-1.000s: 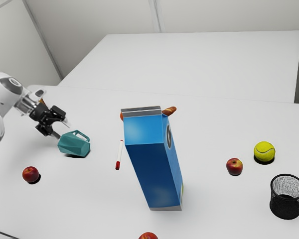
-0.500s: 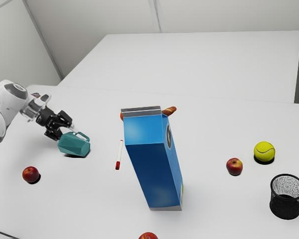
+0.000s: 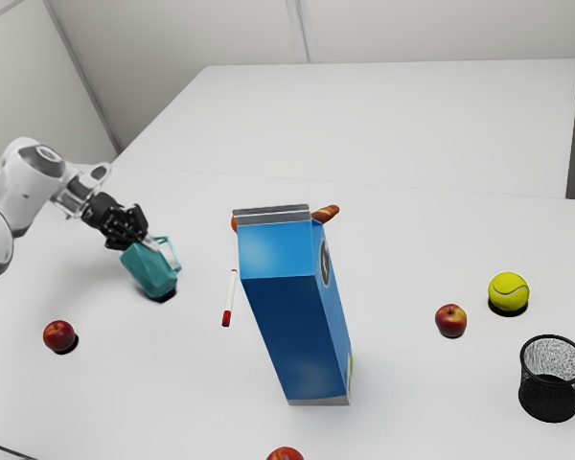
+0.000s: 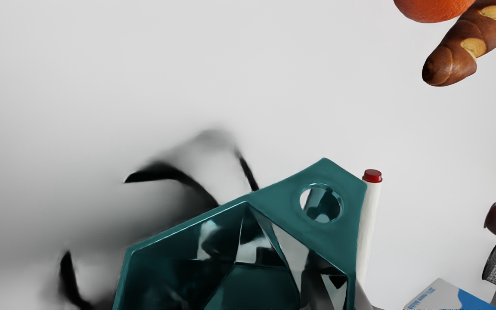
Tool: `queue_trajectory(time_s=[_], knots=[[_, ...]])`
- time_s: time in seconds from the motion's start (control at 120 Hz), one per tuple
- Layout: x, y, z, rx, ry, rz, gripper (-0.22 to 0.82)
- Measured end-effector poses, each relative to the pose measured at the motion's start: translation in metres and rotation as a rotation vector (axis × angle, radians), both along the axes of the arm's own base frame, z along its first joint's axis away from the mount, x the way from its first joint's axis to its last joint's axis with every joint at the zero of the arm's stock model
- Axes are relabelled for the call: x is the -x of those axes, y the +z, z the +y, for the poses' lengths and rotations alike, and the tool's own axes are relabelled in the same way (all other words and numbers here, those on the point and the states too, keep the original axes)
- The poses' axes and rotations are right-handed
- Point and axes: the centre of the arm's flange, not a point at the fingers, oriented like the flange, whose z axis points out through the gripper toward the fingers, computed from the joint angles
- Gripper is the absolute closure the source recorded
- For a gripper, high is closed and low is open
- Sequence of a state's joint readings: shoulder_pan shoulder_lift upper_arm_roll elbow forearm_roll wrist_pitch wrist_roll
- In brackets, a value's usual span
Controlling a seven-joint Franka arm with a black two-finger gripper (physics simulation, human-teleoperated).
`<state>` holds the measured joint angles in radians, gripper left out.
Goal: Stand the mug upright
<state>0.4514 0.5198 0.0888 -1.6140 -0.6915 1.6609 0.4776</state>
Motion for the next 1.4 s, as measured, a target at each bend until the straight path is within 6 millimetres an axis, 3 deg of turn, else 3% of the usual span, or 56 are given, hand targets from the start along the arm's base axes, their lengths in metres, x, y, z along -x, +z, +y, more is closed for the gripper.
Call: queue_trajectory(time_s=[0.133, 0.233, 0.358, 0.55, 0.7, 0.858, 1.142, 1.308, 1.4], knots=[[-0.002, 0.007, -0.007, -0.016, -0.001, 0.016, 0.78], [-0.007, 0.030, -0.023, -0.076, -0.043, 0.010, 0.78], [-0.005, 0.064, -0.059, -0.213, -0.127, 0.005, 0.78], [0.015, 0.091, -0.118, -0.398, -0.197, -0.026, 0.79], [0.021, 0.106, -0.155, -0.557, -0.246, -0.082, 0.79], [0.023, 0.105, -0.188, -0.662, -0.261, -0.131, 0.79], [0.038, 0.094, -0.229, -0.698, -0.204, -0.122, 0.79], [0.036, 0.082, -0.247, -0.699, -0.180, -0.097, 0.79], [0.032, 0.070, -0.244, -0.705, -0.156, -0.076, 0.79]])
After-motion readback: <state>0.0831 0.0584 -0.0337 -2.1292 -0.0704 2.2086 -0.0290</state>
